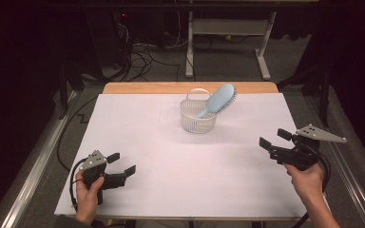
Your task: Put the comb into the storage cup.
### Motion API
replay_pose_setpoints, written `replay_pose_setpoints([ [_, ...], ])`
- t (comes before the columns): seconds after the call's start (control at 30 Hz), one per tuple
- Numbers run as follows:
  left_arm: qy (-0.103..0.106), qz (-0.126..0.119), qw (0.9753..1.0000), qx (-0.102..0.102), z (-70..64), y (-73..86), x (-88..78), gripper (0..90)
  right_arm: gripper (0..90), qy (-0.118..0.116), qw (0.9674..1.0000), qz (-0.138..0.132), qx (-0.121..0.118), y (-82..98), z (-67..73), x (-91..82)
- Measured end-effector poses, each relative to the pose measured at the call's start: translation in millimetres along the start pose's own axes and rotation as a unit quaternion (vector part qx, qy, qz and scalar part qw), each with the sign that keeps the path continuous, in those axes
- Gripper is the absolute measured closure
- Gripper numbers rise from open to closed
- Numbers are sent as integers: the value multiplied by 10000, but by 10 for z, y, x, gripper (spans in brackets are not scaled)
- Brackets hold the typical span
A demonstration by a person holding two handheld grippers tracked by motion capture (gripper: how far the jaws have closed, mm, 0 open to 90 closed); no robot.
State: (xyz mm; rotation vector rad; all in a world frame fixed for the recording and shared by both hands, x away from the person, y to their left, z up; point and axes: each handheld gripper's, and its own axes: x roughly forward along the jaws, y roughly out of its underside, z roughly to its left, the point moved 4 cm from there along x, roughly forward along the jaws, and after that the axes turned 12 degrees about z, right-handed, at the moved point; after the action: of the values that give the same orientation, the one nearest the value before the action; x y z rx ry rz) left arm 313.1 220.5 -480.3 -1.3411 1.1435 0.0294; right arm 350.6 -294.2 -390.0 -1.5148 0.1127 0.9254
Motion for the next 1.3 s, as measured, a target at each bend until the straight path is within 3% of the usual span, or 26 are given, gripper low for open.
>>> replay_pose_setpoints([
  [0.47,-35,-3,10000,-21,11,2,-3,160,198,127,9996,-225,131,140,-83,-211],
  [0.83,-44,-23,10000,-19,12,2,-13,160,198,132,9991,-318,239,264,-86,-225],
  [1.3,-44,-46,10000,-10,12,-7,-16,160,197,169,9990,-357,196,366,-23,-236],
])
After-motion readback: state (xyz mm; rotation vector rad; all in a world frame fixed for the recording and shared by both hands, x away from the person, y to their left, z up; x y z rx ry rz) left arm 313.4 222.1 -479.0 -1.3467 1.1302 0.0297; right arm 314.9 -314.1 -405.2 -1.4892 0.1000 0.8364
